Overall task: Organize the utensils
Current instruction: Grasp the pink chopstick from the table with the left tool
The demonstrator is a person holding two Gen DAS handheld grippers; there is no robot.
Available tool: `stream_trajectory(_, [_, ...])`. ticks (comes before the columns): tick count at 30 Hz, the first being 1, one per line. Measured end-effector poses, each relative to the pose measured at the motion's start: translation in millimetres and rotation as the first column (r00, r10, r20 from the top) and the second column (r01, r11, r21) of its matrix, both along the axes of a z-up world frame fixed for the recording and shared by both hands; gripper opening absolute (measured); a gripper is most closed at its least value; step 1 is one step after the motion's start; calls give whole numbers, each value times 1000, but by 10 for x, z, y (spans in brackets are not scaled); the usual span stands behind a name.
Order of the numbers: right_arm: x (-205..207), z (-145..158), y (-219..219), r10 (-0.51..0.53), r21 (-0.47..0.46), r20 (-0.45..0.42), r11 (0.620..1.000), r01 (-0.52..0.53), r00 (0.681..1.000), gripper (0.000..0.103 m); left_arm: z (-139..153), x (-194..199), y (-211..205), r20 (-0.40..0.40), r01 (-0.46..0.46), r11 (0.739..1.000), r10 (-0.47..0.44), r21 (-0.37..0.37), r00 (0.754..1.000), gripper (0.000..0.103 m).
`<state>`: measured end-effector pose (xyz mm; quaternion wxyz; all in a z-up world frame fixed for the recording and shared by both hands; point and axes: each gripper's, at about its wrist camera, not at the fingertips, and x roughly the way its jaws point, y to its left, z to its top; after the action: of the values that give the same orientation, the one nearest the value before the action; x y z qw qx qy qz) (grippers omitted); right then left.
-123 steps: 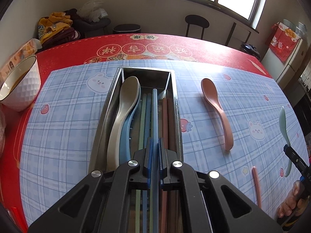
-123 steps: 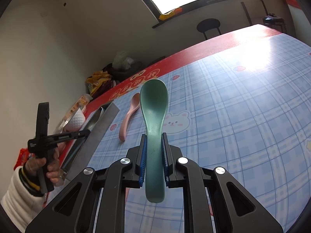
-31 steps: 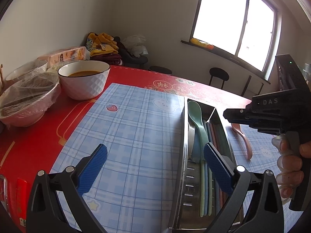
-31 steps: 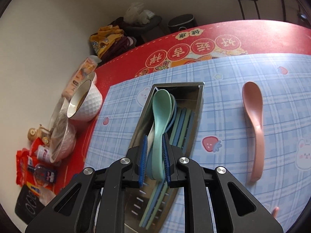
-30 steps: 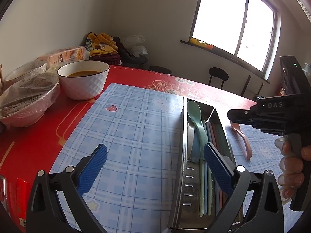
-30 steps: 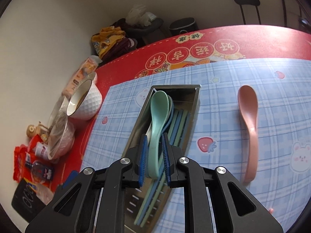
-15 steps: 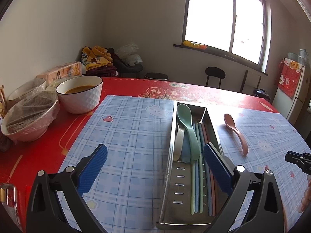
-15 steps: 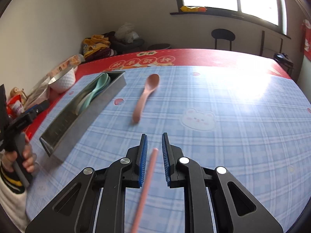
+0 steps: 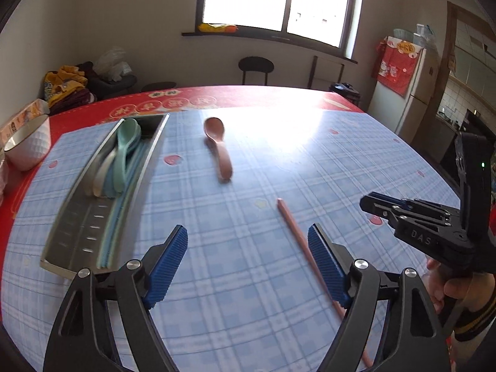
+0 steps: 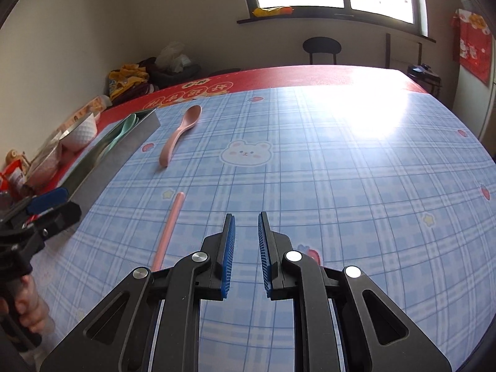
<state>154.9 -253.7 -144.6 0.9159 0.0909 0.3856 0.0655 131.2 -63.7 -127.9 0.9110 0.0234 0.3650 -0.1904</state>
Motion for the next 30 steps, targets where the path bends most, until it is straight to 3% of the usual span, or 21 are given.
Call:
stream_trajectory(7, [-53,11,-113,-18,58,29,998,16,999,16,-241,-47,-480,-82,56,996,-51,67,995,62])
stream_trajectory(10, [-62,5,-131,-10,75,35,997,8,999,16,-314,-50,-596,-103,72,993,-63,89,993,51])
stream_trajectory(14, [-77,7,-150,-3,99,44,995,-2,999,16,-439,-8,-641,-141,62,992,-46,110,989,26])
stream_trajectory(22, [-78,-9,-234,-6,159,42,987,-1,999,16,-447,-8,-693,-127,62,986,-42,157,991,24])
stream_trajectory(26, [-85,-7,-241,-3,169,46,986,-5,999,16,-438,-6,-684,-127,70,986,-51,153,991,12])
stream_trajectory(30, [-87,-13,-252,-2,176,43,984,-6,999,16,-442,-11,-677,-123,75,986,-57,147,991,10])
